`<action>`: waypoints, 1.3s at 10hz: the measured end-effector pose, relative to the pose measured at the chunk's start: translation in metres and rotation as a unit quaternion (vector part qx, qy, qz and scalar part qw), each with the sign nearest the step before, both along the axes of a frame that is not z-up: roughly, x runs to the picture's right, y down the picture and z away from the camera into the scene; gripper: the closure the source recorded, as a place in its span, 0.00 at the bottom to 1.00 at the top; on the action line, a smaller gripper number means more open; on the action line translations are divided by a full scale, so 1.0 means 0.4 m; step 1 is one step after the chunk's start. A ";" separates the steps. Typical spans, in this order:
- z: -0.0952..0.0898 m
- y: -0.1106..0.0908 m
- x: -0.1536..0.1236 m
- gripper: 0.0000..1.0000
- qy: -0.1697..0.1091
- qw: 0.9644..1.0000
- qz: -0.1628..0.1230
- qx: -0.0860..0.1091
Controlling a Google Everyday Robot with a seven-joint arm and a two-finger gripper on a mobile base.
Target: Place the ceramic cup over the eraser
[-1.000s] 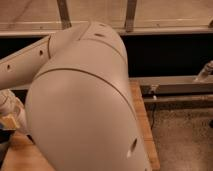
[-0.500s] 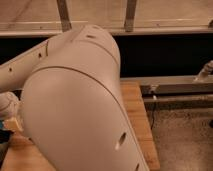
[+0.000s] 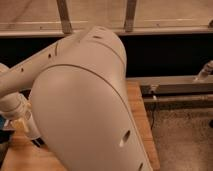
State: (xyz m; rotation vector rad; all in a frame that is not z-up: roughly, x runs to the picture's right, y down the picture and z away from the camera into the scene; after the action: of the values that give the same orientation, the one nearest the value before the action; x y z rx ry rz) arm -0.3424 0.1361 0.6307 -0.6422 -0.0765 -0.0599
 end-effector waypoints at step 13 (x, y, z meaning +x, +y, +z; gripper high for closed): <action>0.001 0.008 -0.012 0.48 -0.037 0.999 0.014 -0.013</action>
State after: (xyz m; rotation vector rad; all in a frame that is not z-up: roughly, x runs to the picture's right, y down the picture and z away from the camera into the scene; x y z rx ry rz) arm -0.3472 0.1394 0.6312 -0.6657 -0.1572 -0.0555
